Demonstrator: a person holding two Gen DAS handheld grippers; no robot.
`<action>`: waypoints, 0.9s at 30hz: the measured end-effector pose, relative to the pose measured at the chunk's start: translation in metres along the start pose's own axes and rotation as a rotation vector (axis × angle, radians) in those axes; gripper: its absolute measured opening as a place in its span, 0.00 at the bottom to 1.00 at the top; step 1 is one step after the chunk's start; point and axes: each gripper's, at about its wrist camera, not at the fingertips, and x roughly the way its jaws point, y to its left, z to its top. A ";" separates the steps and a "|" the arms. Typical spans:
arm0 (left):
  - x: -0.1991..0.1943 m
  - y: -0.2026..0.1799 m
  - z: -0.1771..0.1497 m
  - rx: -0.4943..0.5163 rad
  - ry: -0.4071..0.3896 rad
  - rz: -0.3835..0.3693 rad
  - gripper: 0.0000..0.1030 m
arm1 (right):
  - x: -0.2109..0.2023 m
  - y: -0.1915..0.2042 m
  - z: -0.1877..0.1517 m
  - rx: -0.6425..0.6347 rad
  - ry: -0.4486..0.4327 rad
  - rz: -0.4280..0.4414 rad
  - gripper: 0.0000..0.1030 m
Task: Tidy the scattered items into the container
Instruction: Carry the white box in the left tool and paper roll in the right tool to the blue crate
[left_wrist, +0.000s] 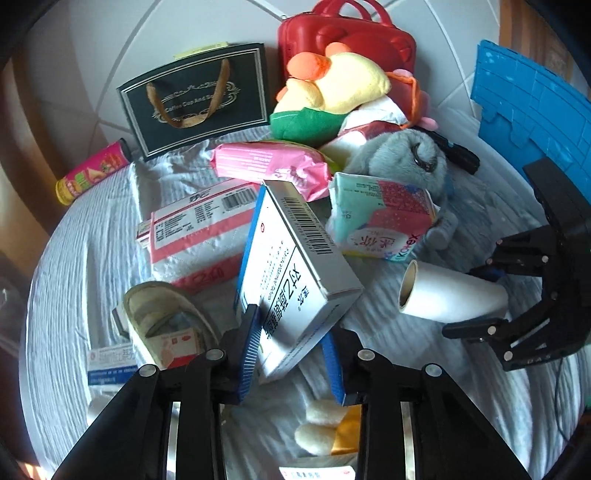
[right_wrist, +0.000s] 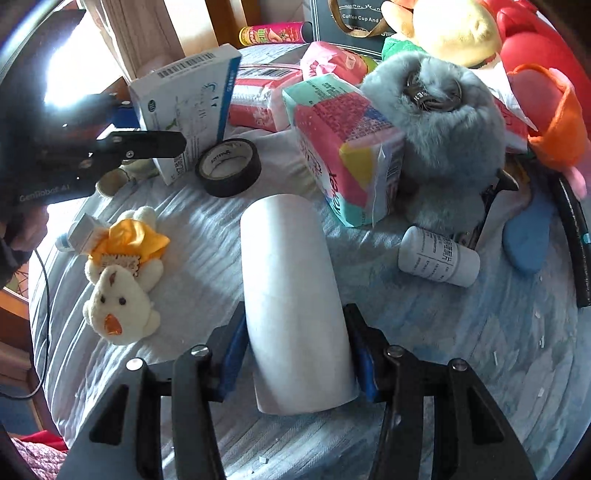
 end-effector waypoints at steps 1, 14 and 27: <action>-0.001 0.003 -0.002 -0.021 -0.002 0.008 0.28 | 0.001 0.002 0.000 -0.012 0.002 -0.009 0.48; 0.008 0.017 -0.012 -0.102 0.010 0.076 0.16 | 0.010 0.012 0.015 -0.024 0.029 -0.088 0.48; -0.053 -0.028 -0.012 -0.053 -0.087 0.037 0.16 | -0.049 0.033 0.006 0.074 -0.173 -0.211 0.44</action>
